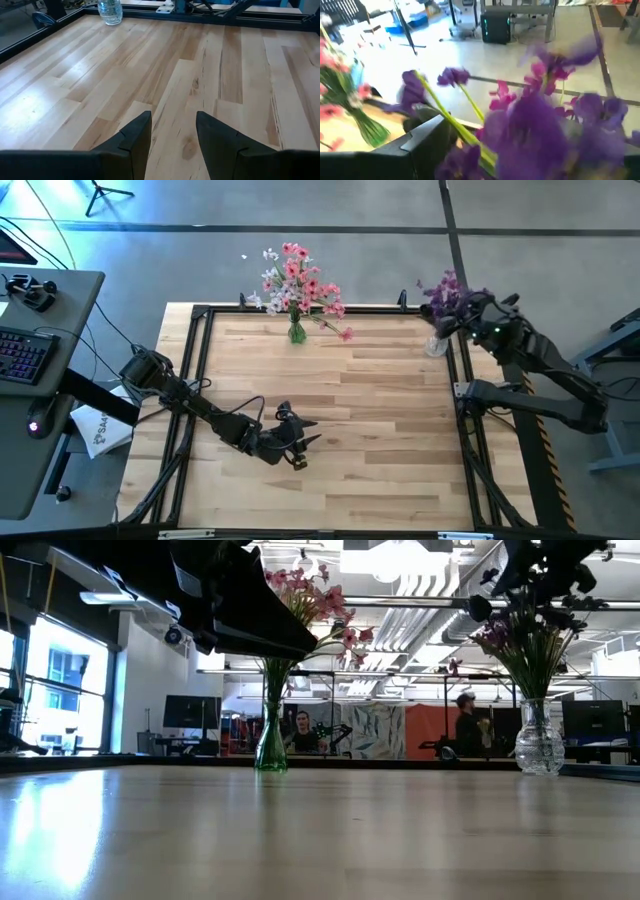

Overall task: Sort flowers into vase by color
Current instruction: Put the purple flowers into the transparent vase

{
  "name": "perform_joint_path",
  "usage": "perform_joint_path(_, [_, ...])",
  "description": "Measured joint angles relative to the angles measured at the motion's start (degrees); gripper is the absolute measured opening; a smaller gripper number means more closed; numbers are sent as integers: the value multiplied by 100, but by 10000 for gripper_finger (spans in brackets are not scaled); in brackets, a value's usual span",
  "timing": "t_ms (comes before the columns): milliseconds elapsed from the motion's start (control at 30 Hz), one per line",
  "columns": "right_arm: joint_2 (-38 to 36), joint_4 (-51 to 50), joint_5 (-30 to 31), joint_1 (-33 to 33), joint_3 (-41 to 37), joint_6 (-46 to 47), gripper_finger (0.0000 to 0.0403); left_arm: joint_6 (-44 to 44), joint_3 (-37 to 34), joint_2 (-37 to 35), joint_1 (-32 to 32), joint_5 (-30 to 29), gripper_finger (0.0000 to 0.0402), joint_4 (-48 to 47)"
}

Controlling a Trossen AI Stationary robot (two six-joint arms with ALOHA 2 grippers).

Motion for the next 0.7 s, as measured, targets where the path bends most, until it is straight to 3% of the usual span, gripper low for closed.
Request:
perform_joint_path(233, [0,-1177,-196,-1,667,512,304,-4,0,-1,0,0,145,0])
perform_joint_path(567, [47,-1167,-94,1,1668,183,304,-2,0,1,2,0,145,2])
perform_joint_path(700, [51,-941,-499,-1,1683,-33,292,0,0,1,1,0,145,24])
